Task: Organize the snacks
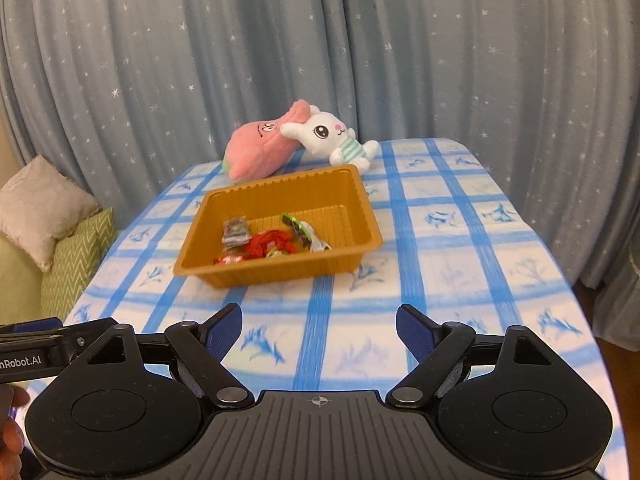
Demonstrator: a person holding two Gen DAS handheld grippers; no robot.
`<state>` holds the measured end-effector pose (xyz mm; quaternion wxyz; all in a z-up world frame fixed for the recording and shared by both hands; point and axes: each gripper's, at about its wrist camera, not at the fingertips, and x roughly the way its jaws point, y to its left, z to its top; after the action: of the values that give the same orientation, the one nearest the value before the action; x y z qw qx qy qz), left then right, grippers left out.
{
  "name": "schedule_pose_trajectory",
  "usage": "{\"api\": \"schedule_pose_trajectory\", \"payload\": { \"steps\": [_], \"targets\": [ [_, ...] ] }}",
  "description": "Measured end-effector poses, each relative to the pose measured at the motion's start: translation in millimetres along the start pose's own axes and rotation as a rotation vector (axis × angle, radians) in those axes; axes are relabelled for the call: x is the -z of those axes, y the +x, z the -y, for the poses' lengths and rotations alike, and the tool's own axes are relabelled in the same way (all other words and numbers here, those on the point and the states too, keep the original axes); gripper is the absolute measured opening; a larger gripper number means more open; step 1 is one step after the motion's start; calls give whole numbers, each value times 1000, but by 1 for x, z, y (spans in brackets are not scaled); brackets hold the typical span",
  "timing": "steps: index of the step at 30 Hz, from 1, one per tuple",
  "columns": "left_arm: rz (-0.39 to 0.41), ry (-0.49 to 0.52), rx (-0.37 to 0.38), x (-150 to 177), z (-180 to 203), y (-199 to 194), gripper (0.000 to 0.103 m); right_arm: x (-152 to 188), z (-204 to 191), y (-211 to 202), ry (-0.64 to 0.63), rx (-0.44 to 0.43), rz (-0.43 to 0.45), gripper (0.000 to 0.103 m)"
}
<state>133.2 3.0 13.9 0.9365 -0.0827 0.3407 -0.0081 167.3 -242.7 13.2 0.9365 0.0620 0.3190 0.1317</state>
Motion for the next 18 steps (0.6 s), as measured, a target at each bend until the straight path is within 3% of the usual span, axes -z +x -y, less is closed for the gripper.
{"api": "schedule_pose_trajectory", "payload": {
  "steps": [8,18],
  "targets": [
    [5,16,-31,20,8,-52,102,25,-16,-50,4,10,-29,84],
    [27,11,-86,39,8,-89,103,46,-23,-96,-13,28,-22,84]
  ]
}}
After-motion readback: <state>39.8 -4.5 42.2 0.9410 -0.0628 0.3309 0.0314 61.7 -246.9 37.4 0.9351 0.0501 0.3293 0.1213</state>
